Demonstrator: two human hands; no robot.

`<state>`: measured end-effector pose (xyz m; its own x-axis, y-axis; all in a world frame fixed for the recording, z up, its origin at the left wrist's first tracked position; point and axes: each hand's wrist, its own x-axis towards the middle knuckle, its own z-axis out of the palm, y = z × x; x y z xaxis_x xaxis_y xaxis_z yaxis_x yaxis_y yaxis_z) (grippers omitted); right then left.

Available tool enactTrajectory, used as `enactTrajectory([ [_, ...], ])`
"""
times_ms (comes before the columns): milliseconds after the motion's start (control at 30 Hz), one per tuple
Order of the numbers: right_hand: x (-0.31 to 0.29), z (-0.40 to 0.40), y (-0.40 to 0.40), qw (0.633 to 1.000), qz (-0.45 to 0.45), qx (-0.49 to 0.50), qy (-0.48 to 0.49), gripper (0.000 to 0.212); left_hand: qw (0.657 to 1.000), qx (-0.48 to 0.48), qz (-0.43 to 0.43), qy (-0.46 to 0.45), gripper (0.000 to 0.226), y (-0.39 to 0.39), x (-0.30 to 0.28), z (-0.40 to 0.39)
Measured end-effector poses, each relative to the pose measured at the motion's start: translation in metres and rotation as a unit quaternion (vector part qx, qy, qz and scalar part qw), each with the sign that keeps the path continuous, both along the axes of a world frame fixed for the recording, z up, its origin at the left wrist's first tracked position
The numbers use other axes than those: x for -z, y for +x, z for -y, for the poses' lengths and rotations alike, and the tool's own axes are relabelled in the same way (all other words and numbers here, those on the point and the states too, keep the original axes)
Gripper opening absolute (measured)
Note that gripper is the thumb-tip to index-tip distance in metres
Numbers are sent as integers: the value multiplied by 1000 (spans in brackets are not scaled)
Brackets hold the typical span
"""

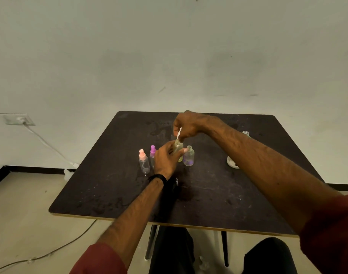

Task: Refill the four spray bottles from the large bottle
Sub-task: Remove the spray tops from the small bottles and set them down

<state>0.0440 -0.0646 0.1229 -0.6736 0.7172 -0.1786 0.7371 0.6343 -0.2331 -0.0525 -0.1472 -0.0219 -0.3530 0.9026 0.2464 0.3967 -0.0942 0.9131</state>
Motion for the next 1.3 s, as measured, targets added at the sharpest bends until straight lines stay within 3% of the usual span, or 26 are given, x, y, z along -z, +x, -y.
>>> enactTrajectory([
  [367,-36,5,63,984,-129,71,98,17,999,-42,8,-32,34,-8,27,-3],
  [533,11,41,118,935,-261,166,172,17,998,-39,20,-47,28,-2,38,-7],
  [667,64,72,160,888,-308,278,200,15,997,-54,3,-52,30,1,42,-5],
  [900,139,115,226,855,-277,428,98,19,996,-64,-33,-56,25,0,45,-3],
  [1300,176,127,242,869,-194,451,59,15,997,-60,-25,-48,24,2,42,0],
])
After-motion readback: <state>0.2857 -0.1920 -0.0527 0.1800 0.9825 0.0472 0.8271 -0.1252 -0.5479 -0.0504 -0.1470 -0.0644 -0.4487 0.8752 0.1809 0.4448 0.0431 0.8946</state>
